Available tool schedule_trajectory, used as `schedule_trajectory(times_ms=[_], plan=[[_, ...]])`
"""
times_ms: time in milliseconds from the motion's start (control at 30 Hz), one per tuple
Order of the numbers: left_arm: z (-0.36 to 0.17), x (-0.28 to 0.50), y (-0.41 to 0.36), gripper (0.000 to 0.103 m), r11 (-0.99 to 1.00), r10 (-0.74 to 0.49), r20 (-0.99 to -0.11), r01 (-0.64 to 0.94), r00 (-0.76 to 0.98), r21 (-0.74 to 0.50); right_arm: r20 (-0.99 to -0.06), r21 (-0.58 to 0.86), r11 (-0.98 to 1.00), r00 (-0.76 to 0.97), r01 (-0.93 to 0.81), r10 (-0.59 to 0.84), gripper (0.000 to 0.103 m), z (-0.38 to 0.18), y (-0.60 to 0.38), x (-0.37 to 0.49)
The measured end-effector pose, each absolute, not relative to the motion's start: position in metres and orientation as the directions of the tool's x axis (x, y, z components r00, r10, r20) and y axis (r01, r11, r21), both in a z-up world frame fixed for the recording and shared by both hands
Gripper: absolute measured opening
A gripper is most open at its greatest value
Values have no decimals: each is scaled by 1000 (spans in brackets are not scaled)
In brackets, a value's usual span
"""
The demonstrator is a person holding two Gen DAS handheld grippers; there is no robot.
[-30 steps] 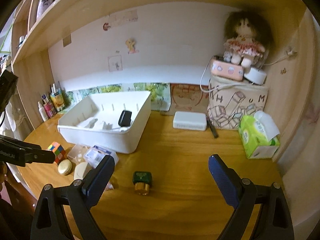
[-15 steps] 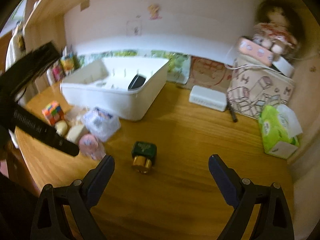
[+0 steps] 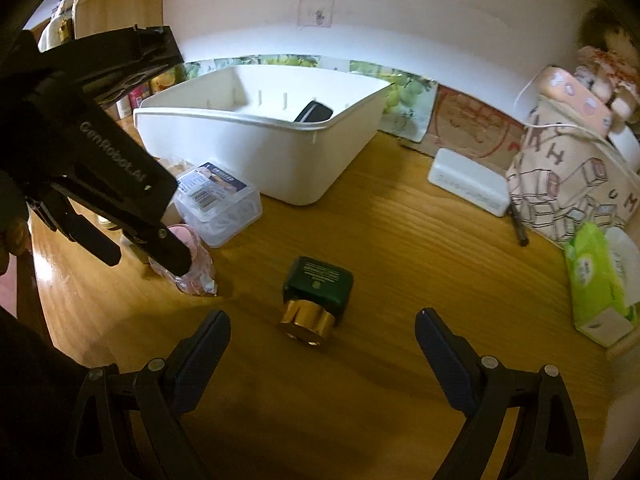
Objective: Organize rigid objects
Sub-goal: 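Grasp the green-and-gold bottle with the right tool while the left tool approaches the pink tape roll, then grasp the pink tape roll with the left tool while the right tool holds the bottle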
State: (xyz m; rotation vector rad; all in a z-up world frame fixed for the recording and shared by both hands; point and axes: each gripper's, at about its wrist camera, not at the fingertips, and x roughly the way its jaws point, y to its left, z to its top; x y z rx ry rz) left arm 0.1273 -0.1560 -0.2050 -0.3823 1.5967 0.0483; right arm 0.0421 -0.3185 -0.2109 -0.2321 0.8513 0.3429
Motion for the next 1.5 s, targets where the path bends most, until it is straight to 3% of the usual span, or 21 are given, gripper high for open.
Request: schedule_trajectory(times_ms=[367, 567, 767, 1067, 1267, 1433, 1500], plan=[[-217, 142, -157, 85, 928, -150, -985, -357, -90, -109, -800, 10, 918, 548, -397, 245, 82, -222, -327, 67], [-219, 153, -162, 85, 914, -157, -982, -391, -102, -106, -806, 32, 916, 532, -401, 261, 73, -224, -330, 74], [-220, 169, -167, 85, 908, -164, -979, -407, -121, -102, -806, 62, 907, 515, -417, 291, 70, -225, -329, 80], [-222, 175, -166, 85, 902, -177, -976, -416, -123, -111, -815, 89, 891, 482, -445, 322, 44, -229, -324, 82], [-224, 171, -161, 85, 901, -185, -977, -417, -110, -124, -812, 88, 892, 487, -444, 323, 43, -229, -323, 83], [-226, 166, -157, 80, 894, -216, -972, -421, -96, -156, -813, 97, 894, 483, -437, 325, 43, -229, -324, 81], [-226, 164, -156, 68, 889, -241, -967, -418, -83, -186, -814, 99, 894, 481, -437, 325, 43, -229, -323, 81]])
